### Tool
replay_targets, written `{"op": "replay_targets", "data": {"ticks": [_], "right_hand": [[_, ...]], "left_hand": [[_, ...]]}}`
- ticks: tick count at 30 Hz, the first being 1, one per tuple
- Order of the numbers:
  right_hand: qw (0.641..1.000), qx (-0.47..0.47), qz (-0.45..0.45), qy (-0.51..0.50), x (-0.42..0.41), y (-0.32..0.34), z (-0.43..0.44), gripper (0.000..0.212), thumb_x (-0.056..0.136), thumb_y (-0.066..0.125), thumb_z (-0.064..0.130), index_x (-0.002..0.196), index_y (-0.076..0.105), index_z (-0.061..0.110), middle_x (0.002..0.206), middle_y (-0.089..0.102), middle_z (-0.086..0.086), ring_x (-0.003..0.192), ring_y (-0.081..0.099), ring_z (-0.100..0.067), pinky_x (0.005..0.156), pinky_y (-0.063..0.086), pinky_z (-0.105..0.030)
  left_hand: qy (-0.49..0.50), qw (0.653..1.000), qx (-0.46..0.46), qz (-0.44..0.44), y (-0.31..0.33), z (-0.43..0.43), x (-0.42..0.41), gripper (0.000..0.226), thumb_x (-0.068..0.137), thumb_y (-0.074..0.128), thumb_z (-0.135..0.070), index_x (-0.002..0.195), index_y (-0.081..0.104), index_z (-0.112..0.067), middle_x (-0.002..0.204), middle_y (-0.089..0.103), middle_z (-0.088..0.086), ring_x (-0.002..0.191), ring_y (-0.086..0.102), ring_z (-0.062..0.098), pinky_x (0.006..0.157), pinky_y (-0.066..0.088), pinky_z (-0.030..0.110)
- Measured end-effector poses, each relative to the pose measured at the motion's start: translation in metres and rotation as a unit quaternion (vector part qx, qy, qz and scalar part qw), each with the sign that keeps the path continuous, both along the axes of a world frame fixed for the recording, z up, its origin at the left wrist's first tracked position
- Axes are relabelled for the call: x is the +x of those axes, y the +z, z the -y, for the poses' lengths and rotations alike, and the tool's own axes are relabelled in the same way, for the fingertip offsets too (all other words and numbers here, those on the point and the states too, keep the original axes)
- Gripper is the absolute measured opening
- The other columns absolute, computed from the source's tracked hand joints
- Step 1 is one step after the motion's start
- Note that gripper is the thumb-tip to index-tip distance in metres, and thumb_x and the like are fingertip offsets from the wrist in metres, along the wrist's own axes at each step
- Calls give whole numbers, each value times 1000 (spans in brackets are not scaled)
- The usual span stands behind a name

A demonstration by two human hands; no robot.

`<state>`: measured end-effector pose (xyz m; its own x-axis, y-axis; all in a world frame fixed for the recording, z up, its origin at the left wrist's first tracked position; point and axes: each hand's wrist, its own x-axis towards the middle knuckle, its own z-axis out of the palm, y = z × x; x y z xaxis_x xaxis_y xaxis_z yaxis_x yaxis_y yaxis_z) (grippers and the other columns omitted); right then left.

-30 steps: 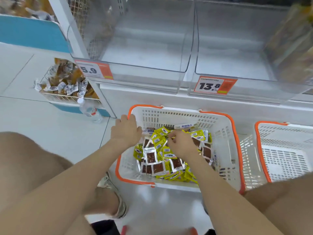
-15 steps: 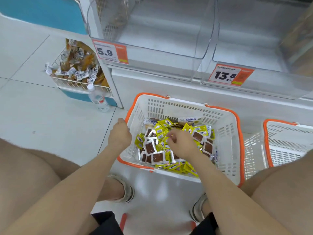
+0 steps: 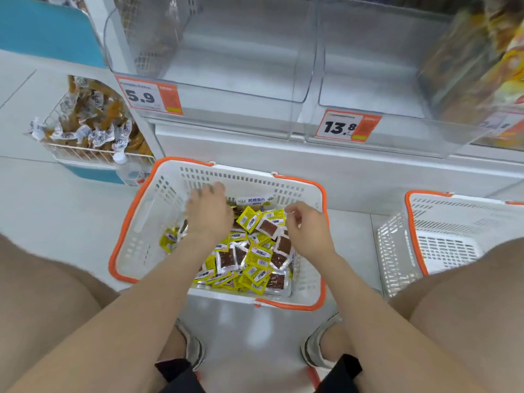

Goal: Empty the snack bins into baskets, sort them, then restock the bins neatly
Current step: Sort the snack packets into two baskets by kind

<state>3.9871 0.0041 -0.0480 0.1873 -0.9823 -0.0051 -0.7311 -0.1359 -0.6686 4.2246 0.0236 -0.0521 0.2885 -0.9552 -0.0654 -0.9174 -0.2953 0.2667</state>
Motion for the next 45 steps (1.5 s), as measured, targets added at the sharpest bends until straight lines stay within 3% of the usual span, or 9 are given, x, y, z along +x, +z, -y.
{"op": "replay_targets", "data": {"ticks": [3, 6, 11, 15, 20, 31, 35, 40, 45], "right_hand": [[1000, -14, 9, -25, -29, 17, 9, 15, 101, 56, 24, 94, 69, 21, 55, 60, 5, 52, 56, -9, 59, 44, -33], [995, 11, -12, -100, -85, 18, 18, 18, 98, 57, 26, 85, 68, 21, 56, 64, 2, 52, 58, -9, 56, 45, -30], [927, 125, -148, -321, -195, -1, 19, 29, 92, 62, 20, 120, 67, 16, 125, 65, -18, 119, 59, -40, 98, 47, -38], [875, 201, -124, -423, -233, -20, 11, 49, 95, 56, 16, 142, 47, 7, 141, 51, -22, 131, 50, -44, 108, 44, -51], [937, 172, -85, -292, -216, -32, 17, 19, 90, 56, 4, 106, 66, 2, 109, 67, -23, 99, 61, -40, 76, 42, -34], [982, 180, 8, -48, -108, -22, -13, 32, 95, 65, 32, 107, 73, 3, 101, 71, -6, 92, 62, -20, 84, 48, -31], [982, 181, -55, -31, -92, -26, -10, 26, 90, 64, 30, 85, 68, 5, 79, 67, -9, 73, 61, -25, 74, 56, -44], [985, -29, -132, -104, -53, -9, -5, 32, 80, 64, 5, 112, 67, 1, 117, 50, -19, 102, 55, -37, 95, 51, -44], [960, 166, -174, 144, 2, -38, -5, 48, 90, 60, 7, 138, 57, 11, 137, 48, -14, 120, 57, -32, 97, 52, -41]], "left_hand": [[-197, 959, 52, -197, 9, 6, -65, 9, 96, 60, -20, 95, 69, -16, 86, 69, -4, 83, 66, 19, 77, 56, 40], [-270, 926, 80, -249, 10, 6, -125, 10, 94, 63, -19, 87, 70, -17, 77, 68, -8, 73, 63, 14, 70, 53, 33], [-315, 916, 96, -230, -5, -3, -192, 16, 96, 63, -19, 111, 65, -15, 98, 69, 2, 94, 64, 22, 83, 49, 34], [-207, 947, 109, -219, -20, -11, -222, 51, 95, 64, -11, 141, 41, -13, 136, 43, 14, 118, 54, 36, 93, 44, 38], [-88, 951, 113, -275, -30, 1, -218, 59, 85, 77, -19, 137, 49, -11, 123, 65, 9, 108, 64, 28, 88, 52, 37], [31, 876, 123, -465, -25, -8, -187, 29, 89, 81, -16, 114, 67, -18, 101, 73, 4, 84, 74, 27, 64, 65, 45], [-53, 927, 111, -354, -40, -19, -135, 11, 100, 66, -21, 105, 75, -18, 103, 76, -2, 91, 72, 16, 86, 60, 40], [-8, 975, 175, -134, -79, -33, -62, 45, 86, 68, -7, 129, 65, -22, 140, 57, 9, 127, 56, 31, 102, 51, 44], [-63, 962, 248, -97, -93, -49, -27, 78, 71, 90, -38, 138, 53, -23, 132, 51, 7, 121, 55, 32, 103, 47, 42]]}}
